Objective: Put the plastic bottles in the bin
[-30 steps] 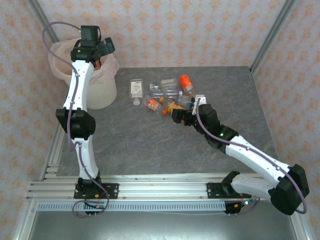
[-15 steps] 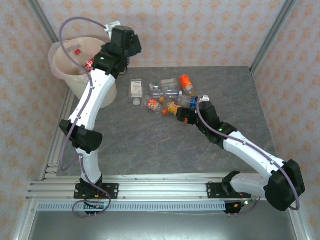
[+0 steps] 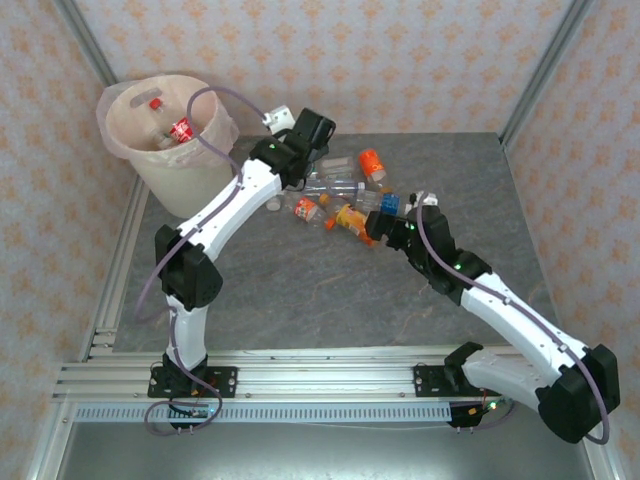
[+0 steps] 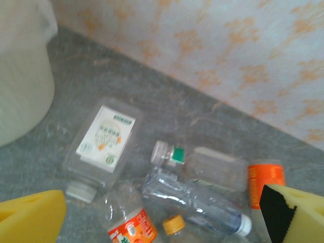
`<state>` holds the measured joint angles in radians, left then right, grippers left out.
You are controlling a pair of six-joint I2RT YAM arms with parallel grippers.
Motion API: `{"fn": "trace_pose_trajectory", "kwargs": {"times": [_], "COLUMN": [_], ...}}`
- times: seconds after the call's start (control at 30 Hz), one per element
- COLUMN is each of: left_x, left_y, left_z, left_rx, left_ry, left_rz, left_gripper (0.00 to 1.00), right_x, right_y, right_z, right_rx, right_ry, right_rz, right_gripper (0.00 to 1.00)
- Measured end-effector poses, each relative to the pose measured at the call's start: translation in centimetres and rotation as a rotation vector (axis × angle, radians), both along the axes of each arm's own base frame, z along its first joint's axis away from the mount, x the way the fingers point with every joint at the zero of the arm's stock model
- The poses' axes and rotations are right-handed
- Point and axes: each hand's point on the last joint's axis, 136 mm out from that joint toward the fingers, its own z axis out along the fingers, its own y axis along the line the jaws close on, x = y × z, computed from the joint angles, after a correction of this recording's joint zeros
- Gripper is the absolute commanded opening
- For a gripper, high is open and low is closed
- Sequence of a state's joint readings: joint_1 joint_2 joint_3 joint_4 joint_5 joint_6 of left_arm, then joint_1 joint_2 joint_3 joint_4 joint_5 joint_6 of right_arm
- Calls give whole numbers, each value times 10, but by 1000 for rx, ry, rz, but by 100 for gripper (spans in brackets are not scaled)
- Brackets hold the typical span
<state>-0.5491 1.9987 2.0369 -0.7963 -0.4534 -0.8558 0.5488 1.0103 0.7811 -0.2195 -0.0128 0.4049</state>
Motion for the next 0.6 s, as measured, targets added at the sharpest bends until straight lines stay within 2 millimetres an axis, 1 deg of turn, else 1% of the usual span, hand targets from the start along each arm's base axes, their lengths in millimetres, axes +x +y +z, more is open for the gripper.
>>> {"fn": "trace_pose_trajectory", "kwargs": {"times": [0.1, 0.2, 0.27, 0.33, 0.4, 0.53, 0.6], "left_x": [0, -5, -9, -12, -12, -7, -6], "left_y": [-5, -13, -17, -21, -25, -34, -36], "left_z": [-37, -75, -94, -111, -123, -146, -162], "left_rx": [-33, -72, -102, -135, -159, -216, -236], "left_ry": [70, 144, 179, 207, 223, 250, 279], "left_rz": [16, 4, 2, 9, 14, 23, 36], "left_gripper": [100, 100, 100, 100, 100, 100, 100], "right_x": [-5, -7, -8, -9, -9, -9, -9], "right_y": [-5, -8, -9, -10, -10, -10, -10], "right_z": [-1, -3, -6, -9, -9, -11, -12], "right_rx": [-8, -17, -21, -26, -25, -28, -30], "right_ry": [6, 11, 18, 27, 30, 34, 37], "right_rz": [-7, -15, -17, -20, -22, -22, -23], "right_gripper": [100, 99, 99, 99, 99, 99, 99]}}
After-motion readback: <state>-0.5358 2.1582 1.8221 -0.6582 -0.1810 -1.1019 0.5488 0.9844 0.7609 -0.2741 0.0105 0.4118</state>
